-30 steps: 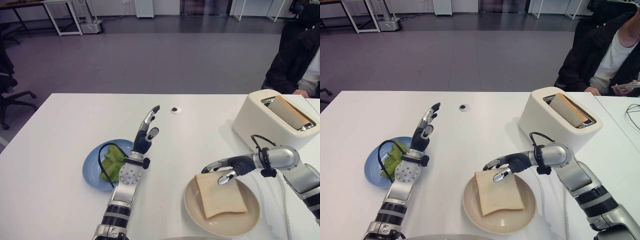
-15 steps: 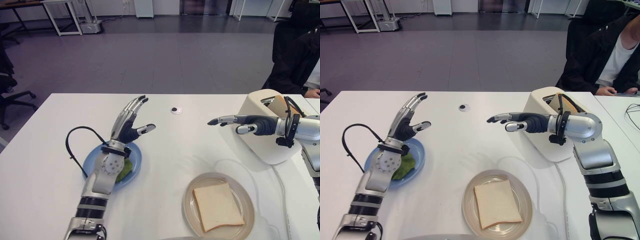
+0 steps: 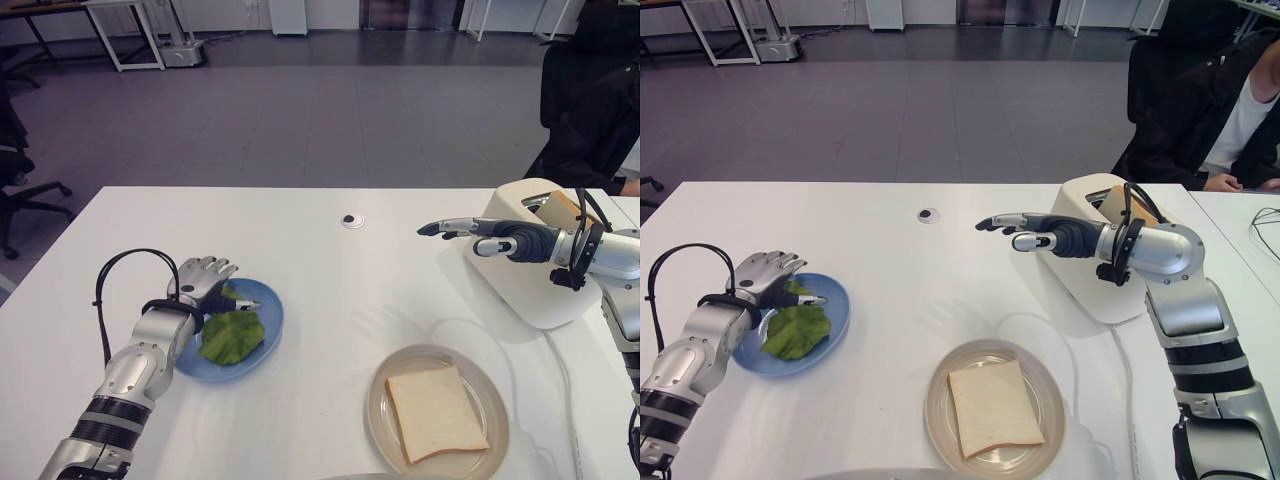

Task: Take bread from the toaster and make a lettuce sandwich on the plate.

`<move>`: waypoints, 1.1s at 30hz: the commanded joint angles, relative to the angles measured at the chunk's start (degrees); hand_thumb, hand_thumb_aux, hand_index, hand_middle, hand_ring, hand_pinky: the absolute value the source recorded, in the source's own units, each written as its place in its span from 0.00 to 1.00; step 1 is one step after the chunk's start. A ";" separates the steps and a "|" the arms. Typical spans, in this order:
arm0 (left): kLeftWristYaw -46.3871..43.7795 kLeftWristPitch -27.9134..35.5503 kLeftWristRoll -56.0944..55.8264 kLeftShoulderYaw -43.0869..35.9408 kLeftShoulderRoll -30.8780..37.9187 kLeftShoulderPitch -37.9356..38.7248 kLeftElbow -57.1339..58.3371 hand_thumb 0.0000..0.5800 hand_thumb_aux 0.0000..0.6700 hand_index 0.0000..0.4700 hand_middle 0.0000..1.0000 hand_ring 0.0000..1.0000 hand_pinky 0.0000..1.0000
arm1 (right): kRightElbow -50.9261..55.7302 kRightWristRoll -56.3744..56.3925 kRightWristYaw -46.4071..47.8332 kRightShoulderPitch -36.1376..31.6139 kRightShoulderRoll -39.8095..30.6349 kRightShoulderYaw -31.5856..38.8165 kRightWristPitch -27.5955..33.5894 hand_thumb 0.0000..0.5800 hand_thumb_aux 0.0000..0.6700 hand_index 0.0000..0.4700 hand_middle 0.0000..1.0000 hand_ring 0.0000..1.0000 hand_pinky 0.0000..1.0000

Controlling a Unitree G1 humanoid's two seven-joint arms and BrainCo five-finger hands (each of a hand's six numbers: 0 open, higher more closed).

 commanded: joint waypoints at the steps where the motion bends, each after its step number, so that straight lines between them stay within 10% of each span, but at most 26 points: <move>1: -6.11 -1.85 -2.51 -1.33 3.20 2.71 -3.62 0.00 0.00 0.00 0.00 0.00 0.00 | 0.10 -1.12 -0.14 1.11 -0.33 -0.67 0.20 0.00 0.00 0.00 0.00 0.00 0.00; 17: -3.16 -0.96 -2.05 2.76 5.04 2.20 -15.25 0.00 0.00 0.00 0.00 0.00 0.00 | 0.72 -2.67 0.09 2.04 -0.12 -0.19 0.17 0.00 0.00 0.00 0.00 0.00 0.00; 33: -22.57 -0.33 -7.83 8.79 12.31 14.57 -26.75 0.00 0.00 0.00 0.00 0.00 0.00 | 0.03 -2.83 0.00 4.18 -0.79 -0.80 0.46 0.00 0.00 0.00 0.00 0.00 0.00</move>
